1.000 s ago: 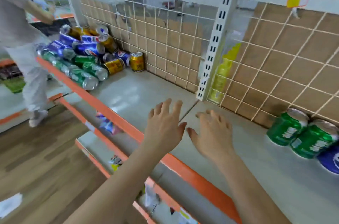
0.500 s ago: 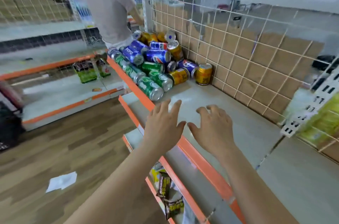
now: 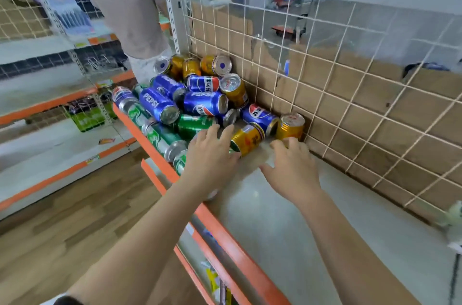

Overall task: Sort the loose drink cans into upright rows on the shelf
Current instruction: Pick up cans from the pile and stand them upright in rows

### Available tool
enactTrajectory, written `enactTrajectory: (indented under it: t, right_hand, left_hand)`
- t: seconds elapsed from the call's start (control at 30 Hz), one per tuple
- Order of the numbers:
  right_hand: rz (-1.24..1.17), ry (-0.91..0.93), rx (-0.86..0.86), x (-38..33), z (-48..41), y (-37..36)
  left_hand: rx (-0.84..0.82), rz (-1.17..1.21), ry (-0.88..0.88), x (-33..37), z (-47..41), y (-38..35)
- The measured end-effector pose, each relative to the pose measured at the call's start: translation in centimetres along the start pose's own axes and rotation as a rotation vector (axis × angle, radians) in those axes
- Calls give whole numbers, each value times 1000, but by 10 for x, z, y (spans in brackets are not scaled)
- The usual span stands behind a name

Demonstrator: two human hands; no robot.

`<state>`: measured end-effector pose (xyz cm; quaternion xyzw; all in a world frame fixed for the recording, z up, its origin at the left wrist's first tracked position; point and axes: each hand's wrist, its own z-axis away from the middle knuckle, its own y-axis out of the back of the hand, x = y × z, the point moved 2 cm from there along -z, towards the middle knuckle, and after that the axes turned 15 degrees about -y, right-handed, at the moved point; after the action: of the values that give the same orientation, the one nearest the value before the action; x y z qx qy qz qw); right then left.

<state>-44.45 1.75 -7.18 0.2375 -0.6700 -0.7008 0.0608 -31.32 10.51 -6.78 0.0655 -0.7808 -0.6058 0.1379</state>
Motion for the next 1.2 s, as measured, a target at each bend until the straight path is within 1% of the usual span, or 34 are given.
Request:
enactTrajectory:
  t: [0.23, 0.33, 0.43, 0.53, 0.6, 0.7, 0.77, 0.83, 0.97, 1.1, 1.2]
  right_hand:
    - [-18, -170, 0, -6, -46, -13]
    - [-54, -263, 19, -9, -62, -15]
    - [-109, -350, 81, -11, -77, -18]
    - [-173, -417, 186, -13, -90, -17]
    - [-182, -446, 200, -12, -99, -17]
    - [-202, -429, 141, -9, -113, -21]
    - [-249, -421, 152, -5, -119, -23]
    - [-299, -450, 168, -2, -122, -23]
    - [-292, -491, 151, 5, -122, -20]
    - [-256, -520, 129, 10, -110, -12]
    - [-281, -531, 112, 15, -94, -7]
  left_hand:
    - [-172, -7, -142, -19, -61, -32]
    - [-266, -4, -154, -28, -79, -44]
    - [-357, -28, -157, -36, -94, -54]
    - [-392, -52, -193, -38, -102, -60]
    - [-375, -72, -229, -39, -108, -62]
    - [-304, -57, -267, -41, -113, -61]
    - [-261, 7, -278, -43, -115, -60]
    - [-240, 105, -277, -43, -116, -58]
    - [-196, 232, -297, -42, -117, -53]
    - [-98, 264, -332, -41, -120, -41]
    - [-96, 244, -382, -37, -123, -36]
